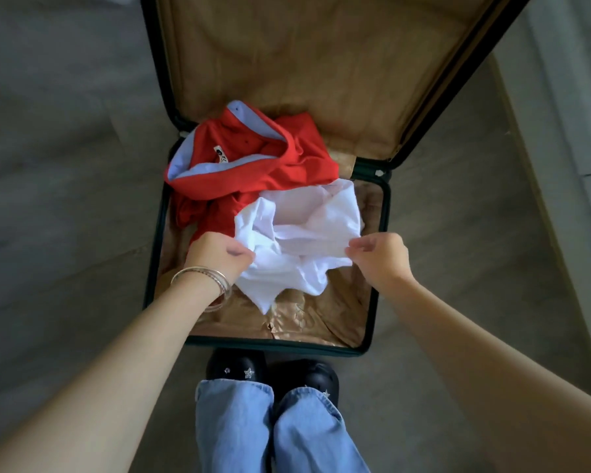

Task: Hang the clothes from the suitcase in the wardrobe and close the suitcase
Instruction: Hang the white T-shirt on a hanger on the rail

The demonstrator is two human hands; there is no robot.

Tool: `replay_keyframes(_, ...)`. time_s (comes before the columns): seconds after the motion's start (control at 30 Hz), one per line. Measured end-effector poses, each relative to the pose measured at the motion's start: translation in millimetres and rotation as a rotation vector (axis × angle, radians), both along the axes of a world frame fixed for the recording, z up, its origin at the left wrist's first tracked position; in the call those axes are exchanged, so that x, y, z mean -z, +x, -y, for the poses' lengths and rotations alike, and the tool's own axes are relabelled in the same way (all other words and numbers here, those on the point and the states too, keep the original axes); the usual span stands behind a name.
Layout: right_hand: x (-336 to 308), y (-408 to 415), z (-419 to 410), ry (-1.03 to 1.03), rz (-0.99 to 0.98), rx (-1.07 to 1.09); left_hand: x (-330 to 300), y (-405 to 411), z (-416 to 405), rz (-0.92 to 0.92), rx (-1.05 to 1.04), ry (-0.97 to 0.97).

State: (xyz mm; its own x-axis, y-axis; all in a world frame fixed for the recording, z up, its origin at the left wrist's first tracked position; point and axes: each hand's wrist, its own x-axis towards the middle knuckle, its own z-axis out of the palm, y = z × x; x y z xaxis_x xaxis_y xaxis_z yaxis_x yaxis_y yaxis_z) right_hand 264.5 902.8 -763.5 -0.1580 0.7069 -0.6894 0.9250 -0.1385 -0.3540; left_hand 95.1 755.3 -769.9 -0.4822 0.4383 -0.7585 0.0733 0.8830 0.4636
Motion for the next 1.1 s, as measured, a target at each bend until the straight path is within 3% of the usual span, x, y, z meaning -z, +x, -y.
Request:
replay_keyframes(0.27,-136.6,-18.8,-3.0,0.041,-0.067,-0.001,-137.7,-28.2,13.3,-0.144,-0.155,0.004)
replay_keyframes(0.5,-283.2,-42.4,-9.7,0.050,-0.122,-0.070,-279.5,-61.2,29.2,-0.168,-0.104,-0.007)
replay_keyframes(0.77,-452.0,-61.6,-27.1,0.102,-0.153,-0.232,-456.0,-94.6,45.1,-0.456,-0.067,0.135)
replay_keyframes(0.97,-591.2,-99.5,-29.9,0.120,-0.309,-0.354,-607.5,-115.8,63.5,-0.594,-0.085,0.337)
replay_keyframes(1.1,-679.8,-123.7,-28.2,0.051,-0.448,-0.381,-705.2,-117.4,91.3,-0.617,-0.120,0.371)
